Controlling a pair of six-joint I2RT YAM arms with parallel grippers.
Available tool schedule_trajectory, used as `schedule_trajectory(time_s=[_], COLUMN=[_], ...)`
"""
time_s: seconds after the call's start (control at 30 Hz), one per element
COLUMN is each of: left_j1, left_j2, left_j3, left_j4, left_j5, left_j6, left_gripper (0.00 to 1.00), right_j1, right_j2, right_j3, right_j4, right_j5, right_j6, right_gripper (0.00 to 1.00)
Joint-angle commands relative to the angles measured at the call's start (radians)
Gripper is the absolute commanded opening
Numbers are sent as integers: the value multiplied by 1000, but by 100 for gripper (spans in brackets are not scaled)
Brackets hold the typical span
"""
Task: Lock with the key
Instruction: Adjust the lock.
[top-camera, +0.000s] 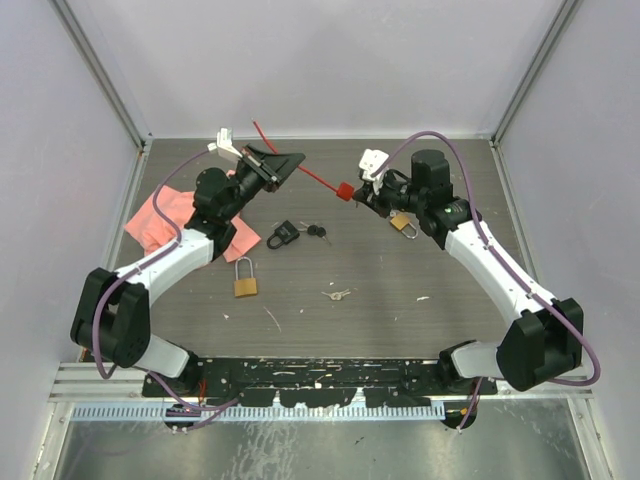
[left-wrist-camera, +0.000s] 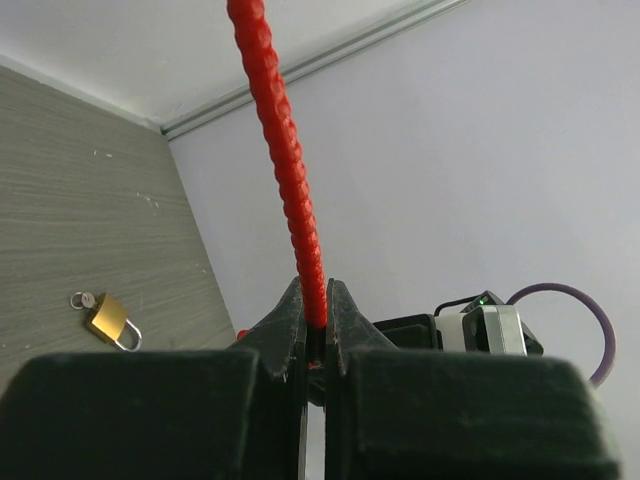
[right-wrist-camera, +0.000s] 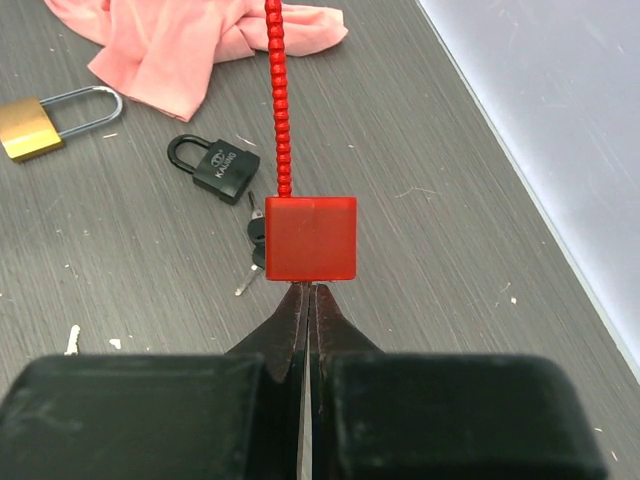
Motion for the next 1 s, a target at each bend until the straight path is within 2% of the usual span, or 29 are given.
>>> schedule_trajectory(time_s=[0.0,0.13,0.47,0.67,0.97], left_j1=[-16,-15,-1,38,49], left_j2=[14,24,37,59,99], left_j3=[-1,8,47,101,202], left_j4=[52,100,214,288,279], left_j5=[48,62,177,359,582], left_j6=[-19,-25,-17,-10,27], left_gripper=[0,0,0,0,0], right_j1=[22,19,-54,-139,-152], right_j2=[-55,-52,-40,3,81], right_j3=[26,26,35,41,37], right_j4=[113,119,236,400,718], right_j5=[-13,-83,-285,-482,-658], right_j6=[-25,27,315,632,1140], right_gripper=[1,3,1,1,1])
